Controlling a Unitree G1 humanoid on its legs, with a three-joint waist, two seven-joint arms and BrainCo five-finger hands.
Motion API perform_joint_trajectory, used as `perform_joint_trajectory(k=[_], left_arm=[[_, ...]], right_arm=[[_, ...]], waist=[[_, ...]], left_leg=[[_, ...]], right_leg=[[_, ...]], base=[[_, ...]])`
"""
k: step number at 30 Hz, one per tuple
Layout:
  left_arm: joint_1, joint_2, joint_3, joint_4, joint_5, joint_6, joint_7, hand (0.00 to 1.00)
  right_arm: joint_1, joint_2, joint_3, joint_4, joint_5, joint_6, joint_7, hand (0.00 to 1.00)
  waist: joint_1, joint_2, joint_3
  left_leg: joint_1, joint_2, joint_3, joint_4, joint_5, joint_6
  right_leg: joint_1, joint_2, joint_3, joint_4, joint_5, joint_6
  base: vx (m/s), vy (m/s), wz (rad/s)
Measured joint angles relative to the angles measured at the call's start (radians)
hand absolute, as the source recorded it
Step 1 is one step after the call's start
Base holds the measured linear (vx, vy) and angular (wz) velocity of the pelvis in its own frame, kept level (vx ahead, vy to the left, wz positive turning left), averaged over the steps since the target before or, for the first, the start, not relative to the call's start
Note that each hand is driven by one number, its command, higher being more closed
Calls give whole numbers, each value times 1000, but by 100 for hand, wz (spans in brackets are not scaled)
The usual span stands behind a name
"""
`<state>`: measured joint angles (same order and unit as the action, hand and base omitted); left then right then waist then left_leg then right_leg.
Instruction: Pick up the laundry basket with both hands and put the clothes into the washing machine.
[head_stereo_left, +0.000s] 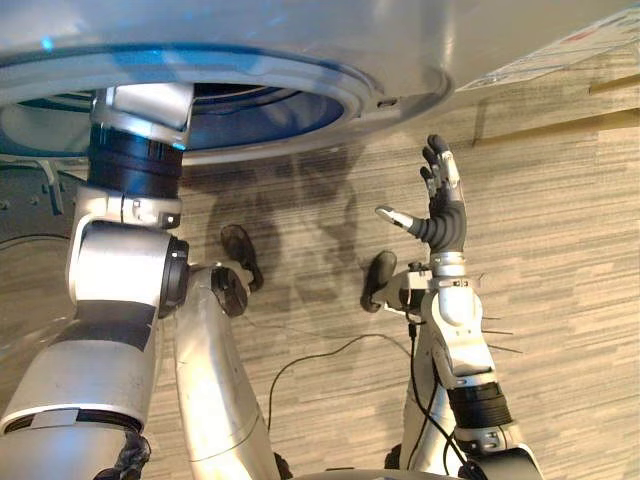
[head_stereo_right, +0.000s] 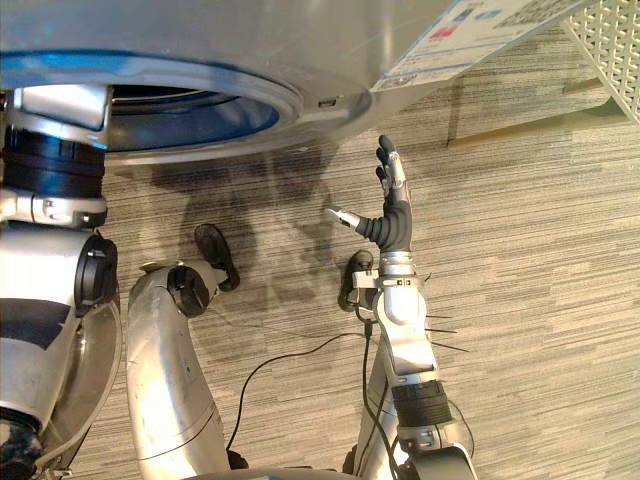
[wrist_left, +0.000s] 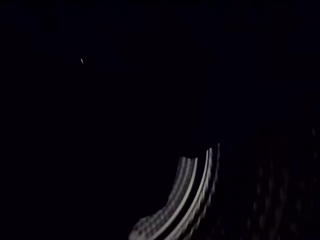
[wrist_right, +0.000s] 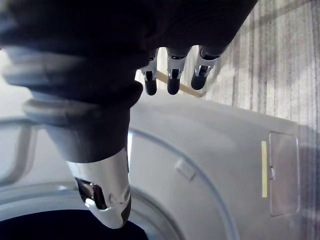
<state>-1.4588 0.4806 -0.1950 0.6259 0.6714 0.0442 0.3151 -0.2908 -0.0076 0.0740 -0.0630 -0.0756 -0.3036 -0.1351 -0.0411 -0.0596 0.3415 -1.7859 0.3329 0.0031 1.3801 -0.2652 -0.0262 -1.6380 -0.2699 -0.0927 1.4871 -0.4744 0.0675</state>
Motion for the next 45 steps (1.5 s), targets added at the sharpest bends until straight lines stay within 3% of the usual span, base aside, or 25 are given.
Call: perform_joint_trajectory(k=[2,6,13,15,17,22,24,28,30,36,45], left_arm=[[0,-17,1,49,38,27,-74,0],[0,-14,16,53,17,35,-128,0],[1,-25,154,44,-245,29,-161,0],[34,-54,227,-16,-327,27,-138,0],[132,-124,326,-135,-440,4,-56,0],[423,-262,426,-251,-601,-12,48,0],[526,-294,431,-279,-641,-22,60,0],[642,-333,424,-326,-730,-94,31,0],[688,-352,425,-346,-761,-100,16,0],[885,-504,395,-407,-788,-144,39,0],[1145,-539,263,-509,-876,-187,75,0]], right_arm=[[2,0,8,-5,25,0,27,0],[7,-1,3,-24,27,4,51,0],[14,16,-26,-46,57,7,51,0],[13,39,-37,-46,56,9,47,0],[12,54,-37,-46,49,9,41,0],[13,68,-44,-46,21,29,18,0],[13,69,-51,-46,14,37,5,0],[16,69,-71,-46,15,50,4,0],[17,68,-77,-46,19,51,3,0],[52,61,-86,-45,26,51,-2,0],[88,28,-71,-39,23,46,-60,0]], waist=[[-3,0,0],[-3,0,0],[-3,-1,0],[-2,-1,-1],[-2,-2,-1],[-2,-3,-2],[1,-5,-3],[5,-20,-17],[4,-21,-32],[8,-19,-87],[45,-17,-102]], left_leg=[[-10,1,4,4,0,1],[-22,2,1,15,-1,1],[-23,-1,0,14,0,1],[-23,-2,-1,13,0,1],[-19,-5,1,9,0,2],[28,-19,6,-38,7,-9],[42,-19,7,-56,11,-12],[58,-20,14,-76,15,-15],[62,-20,16,-81,15,-15],[92,-19,25,-103,14,-16],[151,-21,29,-143,23,-31]], right_leg=[[-15,6,11,1,6,6],[-27,6,12,13,7,6],[-25,3,11,12,7,6],[-23,2,10,12,7,6],[-19,-2,8,11,7,6],[25,-12,-4,-20,5,3],[40,-12,-10,-35,5,3],[47,-13,-11,-45,3,-1],[48,-13,-11,-49,2,-3],[71,-12,-10,-67,-2,-3],[117,-14,-18,-86,-9,-13]], base=[[36,-13,-9],[43,-25,-1],[42,-21,1],[42,-22,3],[43,-25,6],[35,-39,12],[42,-41,8],[50,-38,4],[56,-34,0],[52,-34,2],[41,-44,4]])
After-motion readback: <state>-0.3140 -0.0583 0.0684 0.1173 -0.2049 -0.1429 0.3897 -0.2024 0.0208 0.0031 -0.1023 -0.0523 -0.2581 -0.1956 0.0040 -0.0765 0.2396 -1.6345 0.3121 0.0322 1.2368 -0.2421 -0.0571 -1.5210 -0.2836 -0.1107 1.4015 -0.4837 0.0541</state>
